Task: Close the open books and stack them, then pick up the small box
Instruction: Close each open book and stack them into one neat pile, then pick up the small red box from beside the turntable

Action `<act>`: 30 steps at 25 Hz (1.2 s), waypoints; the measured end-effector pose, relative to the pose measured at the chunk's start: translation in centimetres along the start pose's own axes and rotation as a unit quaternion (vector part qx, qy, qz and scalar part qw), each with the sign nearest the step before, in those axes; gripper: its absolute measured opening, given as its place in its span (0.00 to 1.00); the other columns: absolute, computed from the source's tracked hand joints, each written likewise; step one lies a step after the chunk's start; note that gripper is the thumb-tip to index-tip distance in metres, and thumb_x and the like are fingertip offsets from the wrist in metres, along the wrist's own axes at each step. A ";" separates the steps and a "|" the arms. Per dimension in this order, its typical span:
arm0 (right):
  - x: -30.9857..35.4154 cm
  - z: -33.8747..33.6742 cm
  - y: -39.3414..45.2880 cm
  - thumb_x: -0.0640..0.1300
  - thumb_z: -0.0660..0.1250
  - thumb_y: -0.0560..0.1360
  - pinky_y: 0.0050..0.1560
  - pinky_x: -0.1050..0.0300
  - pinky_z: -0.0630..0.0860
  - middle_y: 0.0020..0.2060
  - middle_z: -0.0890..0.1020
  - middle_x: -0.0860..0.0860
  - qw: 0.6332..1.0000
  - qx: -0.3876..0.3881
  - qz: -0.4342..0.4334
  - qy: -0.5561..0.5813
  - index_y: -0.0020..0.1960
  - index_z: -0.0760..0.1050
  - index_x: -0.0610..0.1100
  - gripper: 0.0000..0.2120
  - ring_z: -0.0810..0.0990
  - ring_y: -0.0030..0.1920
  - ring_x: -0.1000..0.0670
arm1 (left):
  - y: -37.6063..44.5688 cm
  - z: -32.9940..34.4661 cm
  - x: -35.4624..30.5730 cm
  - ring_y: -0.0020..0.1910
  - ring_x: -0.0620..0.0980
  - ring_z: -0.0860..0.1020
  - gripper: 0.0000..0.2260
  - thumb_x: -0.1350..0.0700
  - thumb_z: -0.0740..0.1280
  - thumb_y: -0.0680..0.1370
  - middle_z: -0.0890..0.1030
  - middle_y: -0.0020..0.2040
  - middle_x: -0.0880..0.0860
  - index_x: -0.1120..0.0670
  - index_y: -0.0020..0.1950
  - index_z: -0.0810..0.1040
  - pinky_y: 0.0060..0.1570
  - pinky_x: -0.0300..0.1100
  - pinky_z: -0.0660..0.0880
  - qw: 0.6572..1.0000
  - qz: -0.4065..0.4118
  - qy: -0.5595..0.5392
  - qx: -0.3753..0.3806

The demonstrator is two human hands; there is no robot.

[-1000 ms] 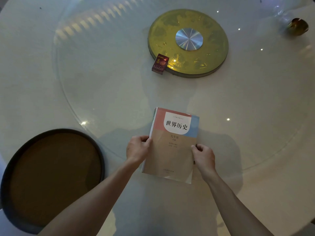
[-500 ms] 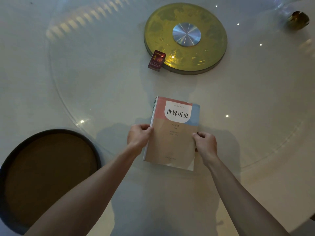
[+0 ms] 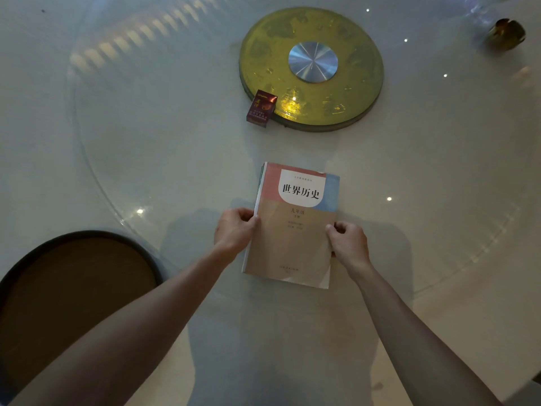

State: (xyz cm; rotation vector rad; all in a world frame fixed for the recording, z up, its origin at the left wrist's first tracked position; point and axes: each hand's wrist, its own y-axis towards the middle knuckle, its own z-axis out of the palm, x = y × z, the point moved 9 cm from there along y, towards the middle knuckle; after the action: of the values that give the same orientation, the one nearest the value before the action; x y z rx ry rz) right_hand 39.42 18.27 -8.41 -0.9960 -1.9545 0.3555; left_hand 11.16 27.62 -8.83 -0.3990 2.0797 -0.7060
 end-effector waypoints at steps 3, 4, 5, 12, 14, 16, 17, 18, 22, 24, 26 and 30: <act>1.0 -0.8 -0.6 0.55 0.67 0.78 0.57 0.44 0.82 0.53 0.87 0.48 0.999 -0.012 -0.003 -0.035 0.59 0.82 0.43 0.18 0.86 0.53 0.43 | 2.1 -1.2 -2.6 0.49 0.55 0.85 0.15 0.49 0.72 0.69 0.87 0.49 0.51 0.50 0.55 0.85 0.52 0.53 0.82 0.999 0.022 0.044 -0.003; 1.2 -1.2 -0.9 0.54 0.68 0.79 0.59 0.48 0.80 0.57 0.85 0.48 0.999 -0.021 -0.010 -0.046 0.65 0.79 0.43 0.20 0.84 0.56 0.44 | 3.2 -2.0 -4.1 0.52 0.55 0.84 0.20 0.47 0.74 0.69 0.86 0.54 0.52 0.50 0.60 0.83 0.55 0.52 0.81 0.998 0.031 0.048 -0.021; 1.3 -1.7 -1.3 0.53 0.69 0.79 0.59 0.49 0.78 0.58 0.83 0.48 0.998 -0.034 -0.019 -0.056 0.69 0.77 0.42 0.22 0.82 0.58 0.45 | 4.2 -2.8 -6.1 0.55 0.54 0.83 0.25 0.45 0.76 0.70 0.84 0.58 0.53 0.51 0.65 0.80 0.58 0.51 0.79 0.997 0.047 0.053 -0.043; -1.2 -4.1 -3.8 0.46 0.72 0.78 0.49 0.60 0.74 0.54 0.84 0.48 0.996 -0.050 -0.059 -0.053 0.62 0.81 0.42 0.15 0.81 0.47 0.52 | 11.8 -2.9 -17.7 0.69 0.61 0.71 0.38 0.39 0.74 0.71 0.69 0.70 0.61 0.57 0.72 0.65 0.67 0.54 0.71 0.971 0.082 0.159 -0.160; -0.7 -4.6 -3.7 0.46 0.72 0.78 0.50 0.59 0.76 0.52 0.83 0.49 0.994 -0.056 -0.074 -0.049 0.60 0.82 0.43 0.12 0.80 0.44 0.55 | 13.3 -2.2 -18.4 0.70 0.62 0.70 0.39 0.39 0.75 0.71 0.68 0.70 0.61 0.58 0.73 0.64 0.67 0.55 0.70 0.963 0.068 0.194 -0.174; 1.4 -5.0 -2.8 0.45 0.72 0.78 0.52 0.57 0.78 0.50 0.82 0.49 0.990 -0.075 -0.109 -0.047 0.59 0.82 0.42 0.11 0.79 0.44 0.54 | 14.3 -1.7 -18.7 0.69 0.61 0.70 0.39 0.40 0.74 0.72 0.67 0.70 0.61 0.58 0.73 0.64 0.67 0.55 0.70 0.957 0.061 0.219 -0.181; 3.0 -5.1 -2.2 0.45 0.72 0.78 0.52 0.57 0.78 0.50 0.82 0.49 0.987 -0.086 -0.128 -0.043 0.59 0.82 0.42 0.11 0.79 0.45 0.53 | 14.8 -1.7 -18.5 0.69 0.61 0.71 0.38 0.40 0.74 0.72 0.66 0.70 0.60 0.58 0.73 0.64 0.67 0.56 0.71 0.955 0.056 0.224 -0.184; 4.8 -5.1 -1.4 0.45 0.72 0.78 0.52 0.57 0.78 0.50 0.81 0.49 0.984 -0.095 -0.148 -0.037 0.59 0.81 0.42 0.11 0.79 0.46 0.53 | 15.3 -2.0 -18.2 0.69 0.61 0.70 0.36 0.40 0.73 0.73 0.66 0.70 0.60 0.58 0.73 0.65 0.67 0.56 0.71 0.954 0.052 0.226 -0.190; 12.6 -3.7 2.5 0.47 0.70 0.79 0.51 0.56 0.81 0.52 0.81 0.49 0.975 -0.084 -0.204 -0.014 0.62 0.80 0.42 0.13 0.80 0.49 0.53 | 17.5 -3.2 -17.2 0.67 0.61 0.72 0.25 0.41 0.68 0.75 0.71 0.67 0.60 0.55 0.67 0.76 0.65 0.55 0.73 0.958 0.053 0.217 -0.182; 15.6 -2.8 4.5 0.47 0.70 0.79 0.53 0.53 0.81 0.52 0.82 0.47 0.975 -0.072 -0.211 -0.008 0.63 0.79 0.42 0.15 0.81 0.50 0.51 | 17.7 -3.4 -16.7 0.67 0.61 0.73 0.27 0.40 0.68 0.74 0.71 0.67 0.59 0.55 0.67 0.77 0.65 0.55 0.74 0.961 0.051 0.209 -0.173; 17.7 -1.5 6.2 0.49 0.70 0.79 0.55 0.51 0.80 0.52 0.82 0.46 0.976 -0.050 -0.212 -0.027 0.66 0.78 0.42 0.18 0.81 0.51 0.49 | 17.6 -3.6 -16.8 0.67 0.61 0.74 0.35 0.36 0.71 0.70 0.71 0.68 0.60 0.56 0.70 0.72 0.64 0.55 0.74 0.972 0.041 0.160 -0.165; 19.6 0.1 8.8 0.50 0.70 0.79 0.57 0.48 0.79 0.55 0.83 0.45 0.978 -0.012 -0.196 -0.070 0.71 0.76 0.41 0.23 0.82 0.56 0.45 | 19.8 -3.5 -17.9 0.59 0.61 0.80 0.38 0.31 0.72 0.67 0.77 0.63 0.60 0.57 0.66 0.76 0.52 0.48 0.78 0.990 0.016 0.044 -0.132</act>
State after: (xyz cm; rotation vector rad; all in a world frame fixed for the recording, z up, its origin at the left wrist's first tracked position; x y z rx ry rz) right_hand 38.18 38.79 -2.16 -0.5917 -2.2313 0.1818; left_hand 17.94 53.64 -7.91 -0.4875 2.2674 -0.4359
